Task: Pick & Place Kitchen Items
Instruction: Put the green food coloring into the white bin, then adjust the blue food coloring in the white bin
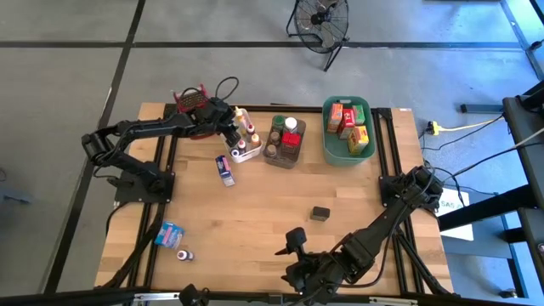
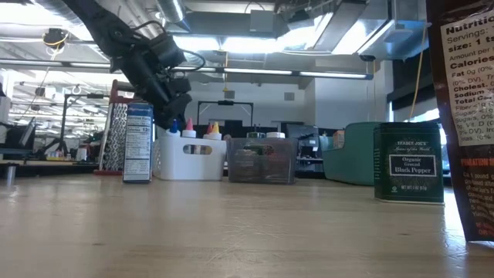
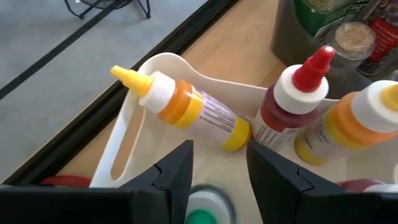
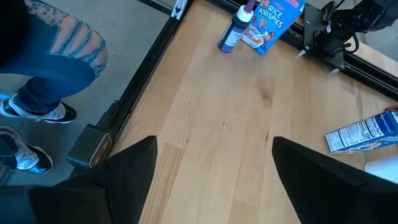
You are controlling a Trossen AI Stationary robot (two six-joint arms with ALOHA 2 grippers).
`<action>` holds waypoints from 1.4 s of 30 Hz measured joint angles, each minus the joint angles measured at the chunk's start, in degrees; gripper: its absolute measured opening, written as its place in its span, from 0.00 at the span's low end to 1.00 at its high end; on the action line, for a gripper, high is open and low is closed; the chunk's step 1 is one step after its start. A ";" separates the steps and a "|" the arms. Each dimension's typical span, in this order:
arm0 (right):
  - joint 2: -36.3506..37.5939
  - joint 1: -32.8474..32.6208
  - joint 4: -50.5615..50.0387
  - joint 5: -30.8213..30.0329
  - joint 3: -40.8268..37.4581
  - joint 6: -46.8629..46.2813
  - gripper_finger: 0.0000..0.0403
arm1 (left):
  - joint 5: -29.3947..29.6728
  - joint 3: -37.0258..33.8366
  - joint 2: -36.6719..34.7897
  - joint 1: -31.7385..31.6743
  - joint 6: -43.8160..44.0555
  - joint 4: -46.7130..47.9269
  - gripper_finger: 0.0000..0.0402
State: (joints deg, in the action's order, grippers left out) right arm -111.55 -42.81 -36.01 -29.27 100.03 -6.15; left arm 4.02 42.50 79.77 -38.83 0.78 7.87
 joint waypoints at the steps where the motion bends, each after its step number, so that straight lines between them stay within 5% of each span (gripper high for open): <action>1: 0.00 0.00 -0.02 0.00 0.00 0.00 0.80 | -0.65 0.00 0.00 0.00 0.01 -0.01 0.36; 20: 0.00 0.02 0.03 0.02 0.00 0.00 0.80 | -0.77 0.33 -7.05 0.00 -1.55 0.62 0.36; 32: 0.00 7.28 0.52 0.42 0.00 2.87 0.80 | -9.68 0.42 -31.80 2.16 -2.77 11.33 0.36; 42: 0.00 16.11 7.10 17.83 0.02 3.31 0.80 | -17.14 0.44 -50.13 7.00 -0.02 21.87 0.36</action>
State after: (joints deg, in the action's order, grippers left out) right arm -111.55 -26.69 -28.91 -11.44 100.05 -2.84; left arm -13.13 42.94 29.64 -31.83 0.75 29.74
